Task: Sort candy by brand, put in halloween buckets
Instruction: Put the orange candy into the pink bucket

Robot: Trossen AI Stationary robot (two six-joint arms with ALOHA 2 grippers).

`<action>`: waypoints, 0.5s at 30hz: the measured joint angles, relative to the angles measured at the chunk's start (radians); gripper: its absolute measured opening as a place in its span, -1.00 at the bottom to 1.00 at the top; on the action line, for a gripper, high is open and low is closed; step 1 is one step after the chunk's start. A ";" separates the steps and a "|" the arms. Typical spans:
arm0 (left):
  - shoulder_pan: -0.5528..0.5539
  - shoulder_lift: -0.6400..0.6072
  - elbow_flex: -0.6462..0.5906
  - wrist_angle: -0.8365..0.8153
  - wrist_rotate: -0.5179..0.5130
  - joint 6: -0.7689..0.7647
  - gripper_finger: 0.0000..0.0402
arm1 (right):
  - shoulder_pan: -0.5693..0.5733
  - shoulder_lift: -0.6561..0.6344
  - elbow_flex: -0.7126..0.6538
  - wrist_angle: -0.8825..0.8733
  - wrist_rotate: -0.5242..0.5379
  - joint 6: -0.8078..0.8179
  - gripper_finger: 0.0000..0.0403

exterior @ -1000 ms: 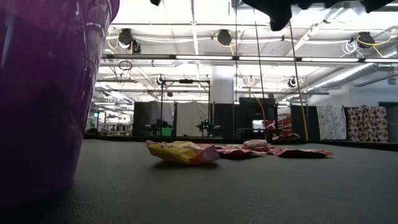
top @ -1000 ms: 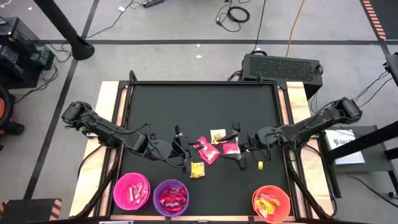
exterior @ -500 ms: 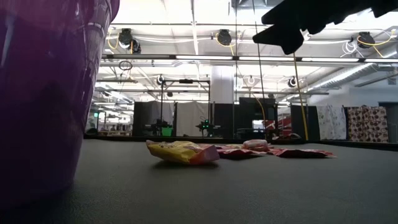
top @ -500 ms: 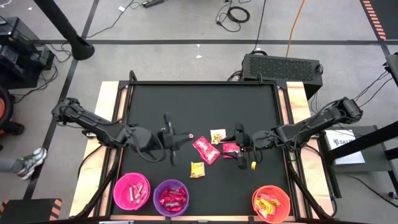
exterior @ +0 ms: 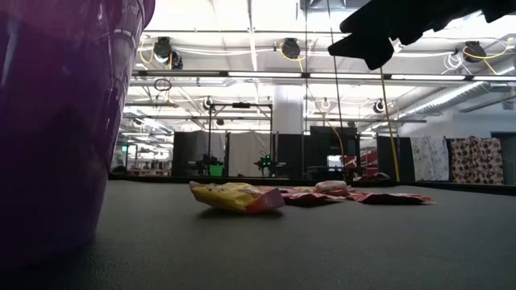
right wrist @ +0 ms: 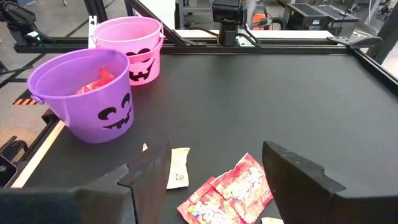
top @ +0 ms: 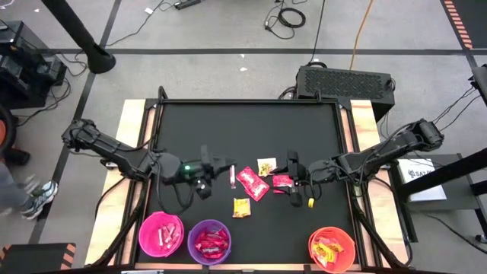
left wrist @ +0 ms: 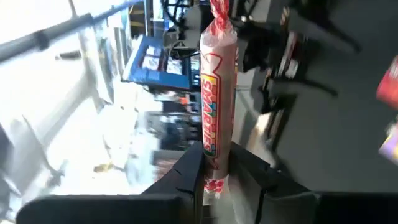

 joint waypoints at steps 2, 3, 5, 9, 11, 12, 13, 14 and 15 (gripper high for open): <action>0.000 0.000 0.000 0.002 0.000 0.089 -0.71 | 0.000 0.000 0.000 0.000 0.000 0.000 0.20; 0.000 0.000 0.000 0.001 0.000 0.116 -0.71 | 0.000 0.000 0.000 0.000 0.000 0.000 0.20; 0.000 0.000 0.000 0.001 0.000 0.138 -0.71 | 0.000 0.000 0.000 0.000 0.000 0.000 0.20; 0.000 0.000 0.000 0.001 0.000 -0.029 -0.71 | 0.000 0.000 0.000 0.000 0.000 0.000 0.20; -0.001 0.000 0.000 0.001 0.000 -0.271 -0.71 | 0.000 0.000 0.000 0.000 0.000 0.000 0.20; -0.002 0.000 0.000 0.001 0.000 -0.408 -0.71 | 0.000 0.000 0.000 -0.001 0.000 0.000 0.20; -0.002 0.000 0.000 0.001 0.000 -0.535 -0.71 | 0.000 0.000 0.000 -0.001 0.000 0.000 0.20; -0.002 0.000 0.000 -0.002 0.000 -0.660 -0.71 | 0.000 0.000 0.000 -0.002 0.000 0.000 0.20; -0.002 0.000 0.000 -0.008 0.000 -0.781 -0.71 | 0.000 0.000 0.000 -0.003 0.000 0.000 0.20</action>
